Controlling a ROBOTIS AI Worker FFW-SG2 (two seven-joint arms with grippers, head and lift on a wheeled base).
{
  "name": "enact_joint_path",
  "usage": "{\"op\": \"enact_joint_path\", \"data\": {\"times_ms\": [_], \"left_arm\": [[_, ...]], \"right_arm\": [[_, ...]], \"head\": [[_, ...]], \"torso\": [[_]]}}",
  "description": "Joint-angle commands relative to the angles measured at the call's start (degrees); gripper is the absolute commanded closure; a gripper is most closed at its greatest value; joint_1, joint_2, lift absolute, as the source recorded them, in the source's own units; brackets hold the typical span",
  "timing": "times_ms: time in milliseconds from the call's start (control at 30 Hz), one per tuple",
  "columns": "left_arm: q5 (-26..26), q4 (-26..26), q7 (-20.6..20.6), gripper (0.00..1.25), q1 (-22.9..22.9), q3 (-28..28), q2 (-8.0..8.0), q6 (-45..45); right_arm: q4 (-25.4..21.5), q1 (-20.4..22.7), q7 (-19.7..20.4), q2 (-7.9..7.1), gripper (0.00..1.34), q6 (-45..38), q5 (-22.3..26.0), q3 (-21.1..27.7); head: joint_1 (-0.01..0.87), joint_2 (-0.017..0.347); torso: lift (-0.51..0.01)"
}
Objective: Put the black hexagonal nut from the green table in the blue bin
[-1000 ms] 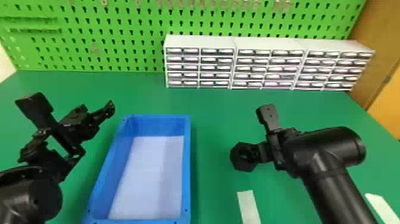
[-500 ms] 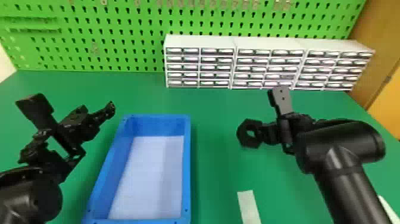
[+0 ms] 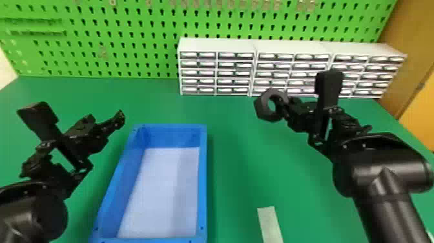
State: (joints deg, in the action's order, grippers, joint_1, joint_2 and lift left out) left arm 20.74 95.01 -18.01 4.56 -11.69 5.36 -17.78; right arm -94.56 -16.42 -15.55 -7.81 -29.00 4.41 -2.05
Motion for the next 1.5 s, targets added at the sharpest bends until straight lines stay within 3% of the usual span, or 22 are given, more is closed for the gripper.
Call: {"op": "enact_joint_path", "data": {"times_ms": [0, 267, 700, 933, 1233, 1467], "left_arm": [[0.0, 0.0, 0.0, 0.24, 0.0, 0.1, 0.00, 0.0], [0.0, 0.0, 0.1, 0.24, 0.0, 0.0, 0.00, -0.1], [-0.1, 0.0, 0.1, 0.24, -0.1, -0.1, 0.00, 0.0], [-0.2, 0.0, 0.0, 0.24, 0.0, 0.0, 0.00, -0.1], [-0.4, 0.0, 0.3, 0.24, 0.0, 0.2, 0.00, 0.0], [-0.5, 0.0, 0.5, 0.24, 0.0, 0.3, 0.00, 0.0]], "right_arm": [[0.1, 0.5, 1.7, -0.62, 1.06, 8.8, 4.5, -1.6], [1.6, -0.2, 3.9, -1.86, 1.06, 17.3, 12.8, -5.9], [5.4, -4.2, 3.9, -3.70, 1.06, 18.1, 26.4, -17.8], [6.0, -7.5, 3.9, -5.99, 1.06, 16.7, 32.8, -26.1], [6.2, -10.6, 3.8, -8.62, 1.05, 14.2, 38.0, -34.5], [6.3, -12.1, 3.8, -9.50, 1.05, 13.0, 39.8, -38.8]], "head": [[0.692, 0.009], [0.692, 0.009], [0.692, 0.009], [0.692, 0.009], [0.692, 0.009], [0.692, 0.009]], "torso": [[-0.097], [-0.097], [-0.097], [-0.097], [-0.097], [-0.097]]}}
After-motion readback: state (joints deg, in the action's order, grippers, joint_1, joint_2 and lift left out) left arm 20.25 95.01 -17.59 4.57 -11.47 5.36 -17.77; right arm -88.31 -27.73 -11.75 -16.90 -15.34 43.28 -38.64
